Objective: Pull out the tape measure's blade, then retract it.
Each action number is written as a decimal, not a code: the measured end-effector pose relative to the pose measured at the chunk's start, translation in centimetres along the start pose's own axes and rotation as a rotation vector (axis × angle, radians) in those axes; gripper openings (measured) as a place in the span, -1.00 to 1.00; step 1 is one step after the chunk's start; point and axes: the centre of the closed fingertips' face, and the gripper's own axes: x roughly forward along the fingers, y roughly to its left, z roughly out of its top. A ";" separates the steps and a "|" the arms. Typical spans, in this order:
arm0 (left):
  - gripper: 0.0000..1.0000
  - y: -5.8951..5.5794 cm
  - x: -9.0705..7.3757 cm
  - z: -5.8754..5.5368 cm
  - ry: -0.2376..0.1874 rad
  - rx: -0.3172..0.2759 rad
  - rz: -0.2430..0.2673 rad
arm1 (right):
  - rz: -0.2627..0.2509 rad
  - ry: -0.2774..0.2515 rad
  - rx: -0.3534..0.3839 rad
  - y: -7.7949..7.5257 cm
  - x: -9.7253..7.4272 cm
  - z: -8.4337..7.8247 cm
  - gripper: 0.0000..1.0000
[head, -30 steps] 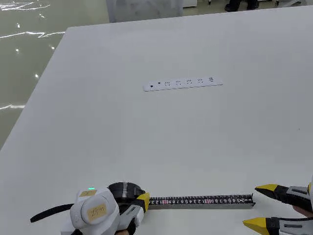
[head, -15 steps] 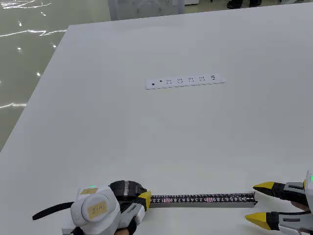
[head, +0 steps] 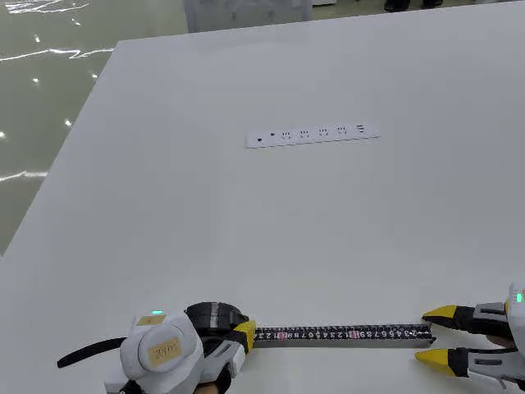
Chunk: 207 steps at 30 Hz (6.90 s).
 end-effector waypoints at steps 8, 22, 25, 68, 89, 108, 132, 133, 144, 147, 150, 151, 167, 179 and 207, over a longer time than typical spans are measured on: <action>0.24 0.0 0.0 0.0 0.002 -0.001 -0.001 | 0.002 0.002 -0.057 -0.4 0.0 0.2 -0.64; 0.24 0.0 0.0 0.0 0.003 0.007 0.004 | 0.021 -0.028 -0.086 -0.1 0.1 0.6 -0.72; 0.24 0.0 0.0 0.0 0.001 0.008 0.006 | 0.020 -0.030 -0.083 0.0 0.2 0.6 -0.72; 0.18 0.1 -0.1 -0.2 0.067 0.027 0.023 | 0.065 -0.037 -0.074 1.2 1.2 1.8 -0.73; 0.17 0.1 -0.1 -0.2 0.074 0.016 0.009 | 0.123 -0.123 -0.042 2.4 4.2 3.7 -0.74; 0.17 0.1 -0.2 -0.2 0.074 -0.020 -0.004 | 0.171 -0.148 -0.051 3.2 5.7 5.3 -0.75; 0.17 0.2 -0.2 -0.2 0.073 -0.044 -0.013 | 0.249 -0.198 -0.054 5.5 9.7 8.8 -0.76; 0.17 0.2 -0.2 -0.2 0.074 -0.046 -0.013 | 0.252 -0.201 -0.052 5.6 9.9 8.9 -0.76; 0.17 0.2 -0.2 -0.1 0.076 -0.070 -0.020 | 0.279 -0.212 -0.057 6.9 12.1 10.7 -0.77; 0.17 0.2 -0.2 -0.1 0.074 -0.077 -0.023 | 0.291 -0.214 -0.055 7.2 12.7 10.9 -0.77; 0.17 0.2 -0.2 -0.1 0.076 -0.078 -0.025 | 0.299 -0.213 -0.060 7.6 13.2 11.3 -0.77; 0.17 0.2 -0.2 -0.1 0.077 -0.077 -0.026 | 0.301 -0.214 -0.059 7.8 13.3 11.4 -0.77; 0.17 0.2 -0.3 -0.2 0.080 -0.085 -0.037 | 0.315 -0.210 -0.063 8.7 14.8 12.1 -0.77; 0.17 0.3 -0.3 -0.1 0.081 -0.099 -0.044 | 0.317 -0.207 -0.078 9.1 15.3 12.5 -0.78; 0.17 0.2 -0.4 -0.1 0.082 -0.097 -0.055 | 0.335 -0.196 -0.082 9.9 16.4 13.2 -0.78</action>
